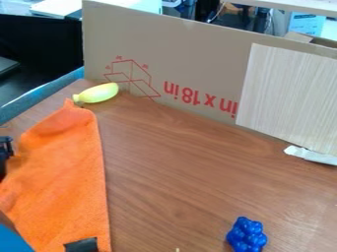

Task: Unfold the cloth from bottom left to the top right

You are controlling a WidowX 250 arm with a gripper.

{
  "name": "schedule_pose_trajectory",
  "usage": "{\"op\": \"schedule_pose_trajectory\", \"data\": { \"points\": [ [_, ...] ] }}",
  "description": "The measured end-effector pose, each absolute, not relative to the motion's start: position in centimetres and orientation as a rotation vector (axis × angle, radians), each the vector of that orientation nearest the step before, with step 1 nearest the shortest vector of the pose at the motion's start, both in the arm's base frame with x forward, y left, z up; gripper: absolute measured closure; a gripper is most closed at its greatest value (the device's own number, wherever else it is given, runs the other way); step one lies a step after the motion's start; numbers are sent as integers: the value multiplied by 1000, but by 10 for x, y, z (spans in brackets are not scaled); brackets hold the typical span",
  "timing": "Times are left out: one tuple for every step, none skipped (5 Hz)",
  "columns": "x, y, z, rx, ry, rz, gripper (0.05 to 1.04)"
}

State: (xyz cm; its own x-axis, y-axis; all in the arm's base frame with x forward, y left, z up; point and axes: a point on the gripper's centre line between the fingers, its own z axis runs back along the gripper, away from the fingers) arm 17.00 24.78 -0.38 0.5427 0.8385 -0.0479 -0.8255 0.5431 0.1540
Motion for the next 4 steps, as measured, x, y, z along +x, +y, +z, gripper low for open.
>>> {"op": "schedule_pose_trajectory", "data": {
  "points": [
    [176,247,-4,132,142,958,87],
    [184,238,-5,125,149,945,85],
    [194,231,-6,119,183,931,132],
    [198,236,-8,124,191,955,405]
  ]
}}
